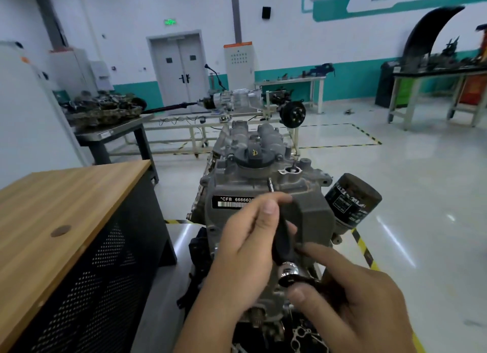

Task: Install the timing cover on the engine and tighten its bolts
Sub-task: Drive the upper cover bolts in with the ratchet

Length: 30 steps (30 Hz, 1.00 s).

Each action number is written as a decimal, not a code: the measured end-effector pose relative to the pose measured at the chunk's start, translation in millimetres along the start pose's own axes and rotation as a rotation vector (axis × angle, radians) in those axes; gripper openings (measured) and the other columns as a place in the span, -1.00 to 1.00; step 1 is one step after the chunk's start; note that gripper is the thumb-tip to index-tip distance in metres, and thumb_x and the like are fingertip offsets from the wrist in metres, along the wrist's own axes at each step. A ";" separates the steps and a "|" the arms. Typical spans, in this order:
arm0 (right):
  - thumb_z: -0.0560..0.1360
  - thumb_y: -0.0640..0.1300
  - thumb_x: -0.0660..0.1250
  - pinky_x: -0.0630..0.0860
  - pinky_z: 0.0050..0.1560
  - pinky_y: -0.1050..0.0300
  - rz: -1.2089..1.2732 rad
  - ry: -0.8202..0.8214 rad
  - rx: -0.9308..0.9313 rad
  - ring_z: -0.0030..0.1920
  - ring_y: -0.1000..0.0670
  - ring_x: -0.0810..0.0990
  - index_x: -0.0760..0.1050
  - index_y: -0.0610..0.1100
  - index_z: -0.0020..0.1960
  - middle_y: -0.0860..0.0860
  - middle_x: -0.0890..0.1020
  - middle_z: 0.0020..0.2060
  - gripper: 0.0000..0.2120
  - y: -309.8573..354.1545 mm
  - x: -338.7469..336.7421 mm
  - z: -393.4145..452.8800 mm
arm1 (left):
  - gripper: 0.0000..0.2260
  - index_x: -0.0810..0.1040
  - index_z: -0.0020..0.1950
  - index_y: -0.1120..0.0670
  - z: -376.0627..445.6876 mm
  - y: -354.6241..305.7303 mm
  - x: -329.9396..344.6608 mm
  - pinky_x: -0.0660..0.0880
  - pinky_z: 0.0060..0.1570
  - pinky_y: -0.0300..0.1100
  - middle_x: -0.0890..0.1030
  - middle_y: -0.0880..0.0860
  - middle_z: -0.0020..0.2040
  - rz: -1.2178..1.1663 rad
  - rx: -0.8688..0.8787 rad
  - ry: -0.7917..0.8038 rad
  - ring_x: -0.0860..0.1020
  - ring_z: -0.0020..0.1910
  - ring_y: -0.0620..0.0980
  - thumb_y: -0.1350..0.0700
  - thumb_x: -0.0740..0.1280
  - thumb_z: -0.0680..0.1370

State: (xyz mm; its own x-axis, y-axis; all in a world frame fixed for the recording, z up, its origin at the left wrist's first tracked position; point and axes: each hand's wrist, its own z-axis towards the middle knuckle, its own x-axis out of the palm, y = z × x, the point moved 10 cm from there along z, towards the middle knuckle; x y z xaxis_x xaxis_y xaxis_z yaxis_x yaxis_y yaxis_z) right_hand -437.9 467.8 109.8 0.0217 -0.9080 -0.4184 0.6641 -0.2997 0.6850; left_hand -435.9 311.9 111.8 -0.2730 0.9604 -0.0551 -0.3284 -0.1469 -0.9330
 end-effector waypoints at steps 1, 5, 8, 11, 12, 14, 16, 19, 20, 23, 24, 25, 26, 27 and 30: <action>0.41 0.59 0.17 0.39 -0.37 0.48 -0.010 0.002 -0.022 -0.40 0.32 0.56 0.61 0.34 0.10 0.33 0.54 -0.45 -0.51 4.0 1.9 0.5 | -0.72 0.65 0.13 -0.19 5.2 3.6 -3.8 0.64 -0.14 -0.04 0.73 0.10 -0.12 -0.043 -0.040 -0.047 0.71 -0.16 0.04 -0.25 0.25 0.56; 0.48 0.49 0.24 0.38 -0.39 0.43 0.067 -0.020 -0.041 -0.37 0.25 0.60 0.68 0.24 -0.11 0.28 0.60 -0.38 -0.59 7.9 4.1 4.4 | -0.74 0.59 0.17 -0.14 22.5 23.0 -9.7 0.56 -0.31 -0.13 0.73 0.17 -0.16 -0.228 -0.166 -0.180 0.70 -0.27 0.06 -0.02 0.42 0.48; 0.45 0.52 0.25 0.39 -0.41 0.42 0.020 0.023 -0.039 -0.38 0.27 0.58 0.67 0.22 -0.12 0.30 0.58 -0.39 -0.57 4.0 11.5 5.1 | -0.66 0.58 0.22 -0.02 29.9 31.8 -10.7 0.54 -0.41 -0.14 0.72 0.16 -0.14 -0.312 -0.198 -0.243 0.67 -0.35 0.09 0.16 0.45 0.46; 0.41 0.53 0.30 0.46 -0.41 0.33 -0.041 0.077 -0.040 -0.35 0.26 0.60 0.69 0.21 -0.09 0.29 0.62 -0.35 -0.56 -4.5 22.4 0.2 | -0.65 0.56 0.26 0.04 32.3 35.3 -8.4 0.51 -0.46 -0.14 0.69 0.23 -0.17 -0.350 -0.203 -0.237 0.61 -0.43 0.09 0.25 0.43 0.49; 0.40 0.53 0.31 0.46 -0.41 0.32 -0.049 0.092 -0.034 -0.35 0.25 0.60 0.70 0.22 -0.09 0.28 0.62 -0.35 -0.56 -8.1 25.3 -1.6 | -0.66 0.55 0.27 0.05 32.7 36.1 -7.7 0.51 -0.47 -0.14 0.68 0.23 -0.19 -0.347 -0.203 -0.228 0.60 -0.44 0.08 0.28 0.41 0.52; 0.38 0.55 0.31 0.44 -0.40 0.33 -0.059 0.119 -0.018 -0.35 0.25 0.60 0.69 0.23 -0.08 0.28 0.62 -0.35 -0.55 -12.4 28.0 -3.8 | -0.67 0.55 0.28 0.06 33.7 37.5 -6.9 0.50 -0.48 -0.15 0.67 0.23 -0.22 -0.332 -0.201 -0.222 0.57 -0.46 0.08 0.32 0.37 0.56; 0.38 0.54 0.33 0.41 -0.39 0.36 -0.025 0.120 -0.019 -0.35 0.23 0.62 0.67 0.27 -0.03 0.27 0.62 -0.34 -0.59 -9.8 25.6 -1.8 | -0.66 0.56 0.27 0.07 33.8 37.6 -8.6 0.46 -0.50 -0.15 0.64 0.21 -0.26 -0.341 -0.185 -0.250 0.53 -0.49 0.07 0.35 0.33 0.55; 0.52 0.33 0.35 0.45 -0.35 0.36 0.075 -0.027 -0.090 -0.33 0.20 0.61 0.60 0.27 0.05 0.22 0.63 -0.28 -0.79 4.5 2.0 27.7 | -0.64 0.59 0.26 0.07 28.0 38.7 -14.4 0.39 -0.54 -0.19 0.59 0.19 -0.31 -0.433 -0.161 -0.327 0.44 -0.53 0.03 0.38 0.28 0.55; 0.55 0.25 0.34 0.50 -0.30 0.30 0.017 -0.086 -0.124 -0.28 0.19 0.61 0.58 0.25 0.09 0.22 0.62 -0.26 -0.83 8.3 -7.2 45.9 | -0.64 0.61 0.25 0.05 25.0 39.2 -12.9 0.38 -0.54 -0.21 0.57 0.20 -0.32 -0.469 -0.155 -0.336 0.42 -0.54 0.03 0.38 0.28 0.55; 0.48 0.30 0.26 0.54 -0.14 0.05 -0.283 0.033 -0.067 -0.13 0.10 0.59 0.55 0.25 0.24 0.21 0.55 -0.27 -0.62 5.7 -1.4 110.3 | -0.61 0.63 0.23 0.02 16.2 40.8 -8.0 0.35 -0.55 -0.23 0.54 0.23 -0.34 -0.547 -0.139 -0.366 0.36 -0.58 0.04 0.41 0.26 0.56; 0.46 0.34 0.26 0.52 -0.12 0.05 -0.397 0.131 -0.047 -0.07 0.04 0.60 0.54 0.27 0.26 0.20 0.55 -0.25 -0.59 1.3 6.6 125.5 | -0.60 0.63 0.23 0.02 14.8 41.4 -6.9 0.34 -0.55 -0.24 0.53 0.24 -0.34 -0.568 -0.141 -0.370 0.35 -0.59 0.03 0.42 0.25 0.56; 0.45 0.36 0.28 0.49 -0.12 0.06 -0.506 0.217 -0.043 -0.02 0.01 0.60 0.53 0.29 0.26 0.20 0.57 -0.20 -0.58 -2.0 13.9 135.7 | -0.61 0.64 0.22 0.04 14.2 41.3 -5.6 0.34 -0.56 -0.24 0.53 0.25 -0.34 -0.590 -0.148 -0.365 0.34 -0.60 0.03 0.43 0.24 0.56; 0.44 0.39 0.29 0.47 -0.14 0.07 -0.603 0.290 -0.058 0.00 -0.01 0.60 0.53 0.30 0.26 0.20 0.60 -0.14 -0.58 -3.9 20.1 142.6 | -0.61 0.64 0.21 0.05 14.4 39.8 -5.1 0.33 -0.56 -0.24 0.52 0.25 -0.34 -0.608 -0.153 -0.354 0.34 -0.60 0.03 0.43 0.24 0.56; 0.43 0.42 0.30 0.44 -0.17 0.08 -0.668 0.341 -0.069 0.00 -0.02 0.59 0.53 0.30 0.24 0.18 0.60 -0.11 -0.56 -5.9 23.7 148.1 | -0.62 0.64 0.21 0.06 15.0 37.8 -5.8 0.33 -0.57 -0.25 0.53 0.25 -0.34 -0.619 -0.155 -0.343 0.34 -0.61 0.02 0.43 0.24 0.56; 0.40 0.43 0.34 0.33 -0.28 0.15 -0.767 0.423 -0.086 -0.06 0.01 0.52 0.54 0.30 0.23 0.24 0.49 -0.21 -0.54 -10.2 20.1 159.5 | -0.62 0.63 0.26 0.08 16.0 35.0 -11.8 0.33 -0.57 -0.25 0.53 0.23 -0.34 -0.622 -0.162 -0.344 0.35 -0.61 0.01 0.42 0.25 0.57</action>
State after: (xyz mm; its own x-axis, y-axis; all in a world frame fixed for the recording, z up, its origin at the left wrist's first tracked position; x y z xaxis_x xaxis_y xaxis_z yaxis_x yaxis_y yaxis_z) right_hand -563.5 405.9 189.5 -0.1896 -0.2757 -0.9424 0.6631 -0.7438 0.0842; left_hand -458.7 291.6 85.5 -0.3571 0.7219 0.5928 -0.3849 0.4645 -0.7975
